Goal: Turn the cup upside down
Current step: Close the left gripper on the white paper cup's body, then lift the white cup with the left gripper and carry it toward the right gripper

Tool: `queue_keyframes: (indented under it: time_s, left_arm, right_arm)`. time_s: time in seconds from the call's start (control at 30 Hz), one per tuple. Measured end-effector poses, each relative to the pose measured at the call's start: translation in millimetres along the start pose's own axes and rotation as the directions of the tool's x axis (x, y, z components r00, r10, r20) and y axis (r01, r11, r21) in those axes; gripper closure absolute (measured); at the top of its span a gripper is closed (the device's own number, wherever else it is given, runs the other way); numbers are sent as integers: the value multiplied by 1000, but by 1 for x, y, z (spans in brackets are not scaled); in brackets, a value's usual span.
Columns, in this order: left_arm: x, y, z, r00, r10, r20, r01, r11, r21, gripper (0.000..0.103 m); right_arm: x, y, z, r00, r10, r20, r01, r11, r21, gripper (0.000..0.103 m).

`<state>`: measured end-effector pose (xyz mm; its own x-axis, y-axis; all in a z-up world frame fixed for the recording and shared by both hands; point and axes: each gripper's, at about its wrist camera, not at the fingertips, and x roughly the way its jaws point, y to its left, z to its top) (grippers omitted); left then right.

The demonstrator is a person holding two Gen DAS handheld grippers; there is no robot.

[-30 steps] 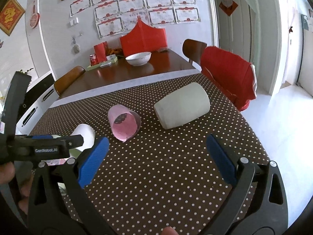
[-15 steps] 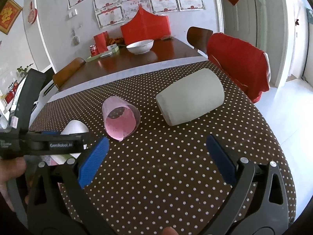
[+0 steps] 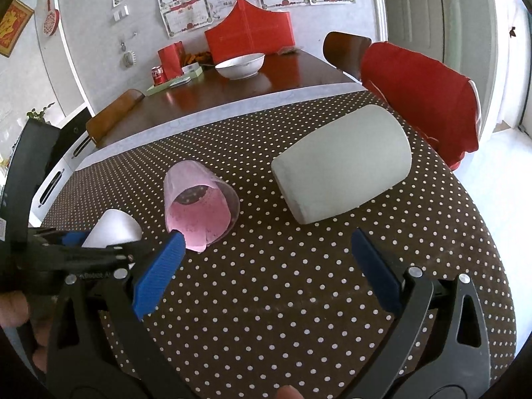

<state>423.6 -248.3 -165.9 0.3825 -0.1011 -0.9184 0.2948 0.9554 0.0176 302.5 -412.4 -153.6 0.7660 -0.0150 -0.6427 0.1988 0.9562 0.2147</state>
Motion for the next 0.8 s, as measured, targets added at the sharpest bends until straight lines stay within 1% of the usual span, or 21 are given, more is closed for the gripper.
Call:
queue_keyframes:
  time_s: [0.03, 0.2, 0.33, 0.53, 0.6, 0.8]
  left_arm:
    - [2, 0, 4, 1000, -7, -6, 7, 1000, -7, 44]
    - [3, 0, 8, 1000, -23, -6, 23, 1000, 5, 44]
    - [-1, -1, 3, 998, -54, -16, 54, 998, 15, 44]
    - [-19, 1, -15, 996, -92, 15, 91, 995, 27, 44]
    - [-27, 7, -21, 994, -108, 32, 107, 994, 33, 44]
    - [-64, 7, -38, 984, -157, 80, 153, 987, 51, 44]
  right_arm:
    - [0, 0, 0, 1000, 1, 1, -1, 1000, 1, 5]
    - [-1, 1, 2, 1000, 2, 7, -2, 1000, 0, 5]
    - [-6, 1, 1, 1000, 1, 15, -1, 1000, 3, 5]
    - [-15, 2, -2, 1000, -1, 21, 1, 1000, 9, 5]
    - [-19, 2, -1, 1000, -3, 24, 3, 1000, 9, 5]
    - [-43, 6, -3, 999, -14, 47, 13, 1000, 17, 5]
